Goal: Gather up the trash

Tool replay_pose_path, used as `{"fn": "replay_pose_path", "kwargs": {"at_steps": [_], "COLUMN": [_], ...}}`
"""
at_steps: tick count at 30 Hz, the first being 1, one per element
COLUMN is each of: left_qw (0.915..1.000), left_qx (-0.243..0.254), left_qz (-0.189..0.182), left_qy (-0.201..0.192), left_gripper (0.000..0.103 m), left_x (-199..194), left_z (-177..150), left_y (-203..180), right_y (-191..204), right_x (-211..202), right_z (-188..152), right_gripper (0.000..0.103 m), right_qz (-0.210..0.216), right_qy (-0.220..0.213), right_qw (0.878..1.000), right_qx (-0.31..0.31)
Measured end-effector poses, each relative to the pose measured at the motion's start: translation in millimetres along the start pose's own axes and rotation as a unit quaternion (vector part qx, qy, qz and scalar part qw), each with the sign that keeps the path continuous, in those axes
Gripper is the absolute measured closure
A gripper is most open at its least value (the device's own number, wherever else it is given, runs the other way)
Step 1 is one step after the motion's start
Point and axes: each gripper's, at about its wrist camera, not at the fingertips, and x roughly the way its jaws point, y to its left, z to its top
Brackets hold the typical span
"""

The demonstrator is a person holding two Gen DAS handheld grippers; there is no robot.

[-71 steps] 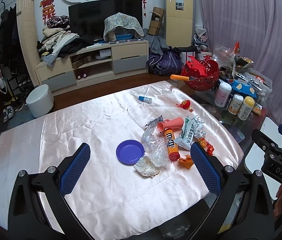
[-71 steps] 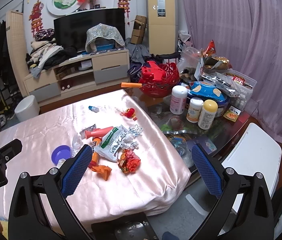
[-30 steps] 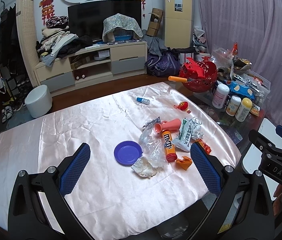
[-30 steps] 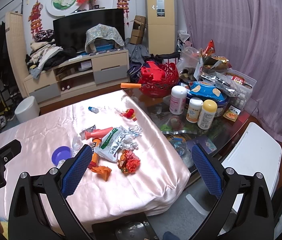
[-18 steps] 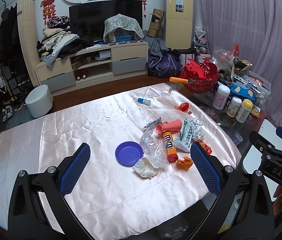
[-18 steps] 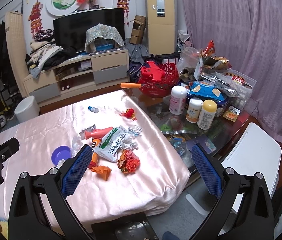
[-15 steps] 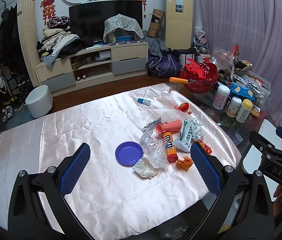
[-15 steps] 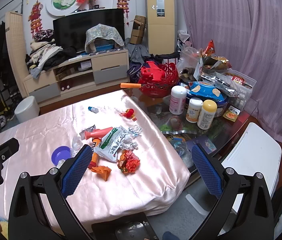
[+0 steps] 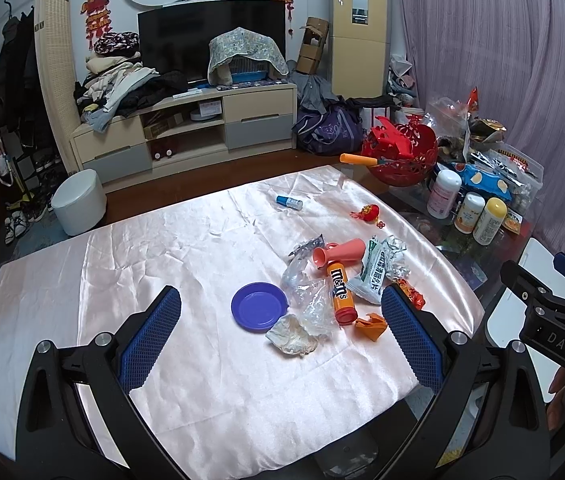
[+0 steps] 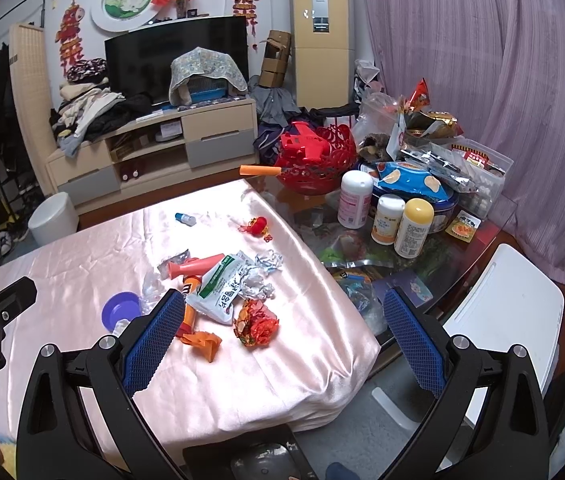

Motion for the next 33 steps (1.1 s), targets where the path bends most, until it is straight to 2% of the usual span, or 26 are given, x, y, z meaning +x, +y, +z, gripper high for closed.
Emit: {"fn": "replay_pose_path", "kwargs": {"at_steps": [8, 12, 15, 21, 26, 28, 32, 33], "left_qw": [0.9996, 0.9988, 0.9979, 0.9945, 0.9883, 0.9856, 0.9823, 0.9818], "left_qx": [-0.006, -0.001, 0.005, 0.016, 0.025, 0.026, 0.013, 0.010], "left_qz": [0.017, 0.026, 0.029, 0.014, -0.023, -0.034, -0.053, -0.056], "left_qy": [0.021, 0.041, 0.057, 0.103, 0.149, 0.163, 0.179, 0.181], "left_gripper": [0.008, 0.008, 0.008, 0.008, 0.009, 0.015, 0.027, 0.029], "left_x": [18, 35, 49, 77, 110, 122, 137, 140], "left_z": [-5, -14, -25, -54, -78, -83, -85, -85], "left_y": [13, 21, 28, 32, 16, 12, 11, 12], "right_y": [-9, -9, -10, -18, -16, -15, -10, -8], "right_x": [18, 42, 64, 97, 114, 121, 137, 140], "right_z": [-4, -12, -21, -46, -60, -62, -66, -65], "right_gripper": [0.003, 0.003, 0.003, 0.003, 0.003, 0.003, 0.017, 0.017], "right_qz": [0.011, 0.005, 0.003, 0.007, 0.017, 0.027, 0.050, 0.058], "right_qy": [0.009, 0.025, 0.054, 0.105, 0.126, 0.130, 0.141, 0.143], "right_qw": [1.000, 1.000, 0.999, 0.994, 0.992, 0.991, 0.989, 0.988], "right_qx": [0.010, -0.002, -0.010, -0.002, -0.016, -0.014, -0.001, 0.001]}}
